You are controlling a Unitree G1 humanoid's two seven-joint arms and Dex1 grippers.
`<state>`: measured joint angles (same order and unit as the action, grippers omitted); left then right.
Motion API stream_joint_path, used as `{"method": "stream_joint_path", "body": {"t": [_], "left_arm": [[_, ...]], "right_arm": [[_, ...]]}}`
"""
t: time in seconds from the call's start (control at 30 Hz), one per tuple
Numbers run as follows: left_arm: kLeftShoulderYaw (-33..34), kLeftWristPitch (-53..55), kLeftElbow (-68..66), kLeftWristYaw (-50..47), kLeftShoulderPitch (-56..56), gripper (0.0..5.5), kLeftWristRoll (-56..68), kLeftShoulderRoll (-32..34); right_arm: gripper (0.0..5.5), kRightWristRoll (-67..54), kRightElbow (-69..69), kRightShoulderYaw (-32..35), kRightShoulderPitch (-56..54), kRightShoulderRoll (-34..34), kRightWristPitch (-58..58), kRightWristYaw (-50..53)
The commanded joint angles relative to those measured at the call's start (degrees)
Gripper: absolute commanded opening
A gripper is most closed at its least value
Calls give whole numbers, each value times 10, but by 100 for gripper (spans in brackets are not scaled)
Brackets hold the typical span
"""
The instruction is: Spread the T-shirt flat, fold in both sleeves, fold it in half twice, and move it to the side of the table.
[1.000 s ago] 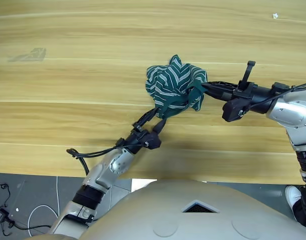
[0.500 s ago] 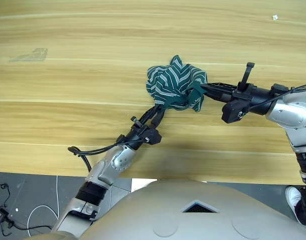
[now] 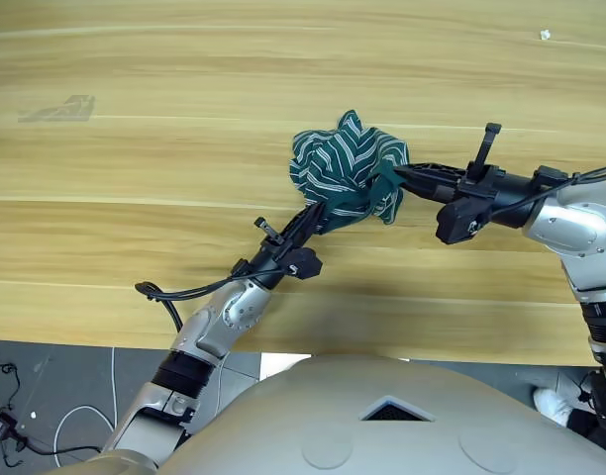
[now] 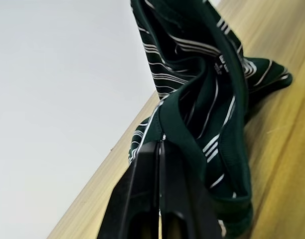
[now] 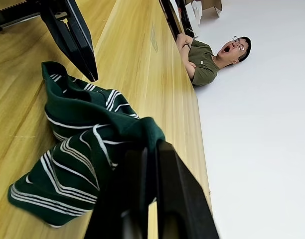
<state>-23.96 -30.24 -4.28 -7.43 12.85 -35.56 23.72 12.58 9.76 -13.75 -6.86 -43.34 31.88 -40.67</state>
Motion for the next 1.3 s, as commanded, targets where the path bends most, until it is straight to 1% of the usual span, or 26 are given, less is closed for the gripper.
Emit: {"method": "stream_joint_path", "body": {"t": [0.03,0.2,0.27,0.53,0.67,0.87,1.03,1.2,1.3], "left_arm": [[-15,20,-34,33,34,19,-8,14],[8,5,3,34,57,113,25,26],[13,-2,15,39,66,141,36,26],[-5,-14,5,95,77,288,51,30],[-16,3,-19,98,64,293,33,16],[-3,60,-55,42,15,293,-23,-20],[-4,81,-70,27,7,293,-33,-22],[-10,84,-78,39,11,293,-31,-15],[-12,80,-73,42,16,260,-29,-11]], "right_arm": [[0,-2,3,4,-2,4,-2,3],[0,2,0,2,-3,6,-2,7],[0,2,-1,1,-2,6,-2,8],[0,4,3,3,4,7,-3,10],[0,2,4,4,6,6,-2,10],[0,1,6,4,9,6,0,11],[0,1,6,6,12,4,1,11],[0,3,8,3,12,6,-2,12],[0,4,6,2,10,7,-2,12]]}}
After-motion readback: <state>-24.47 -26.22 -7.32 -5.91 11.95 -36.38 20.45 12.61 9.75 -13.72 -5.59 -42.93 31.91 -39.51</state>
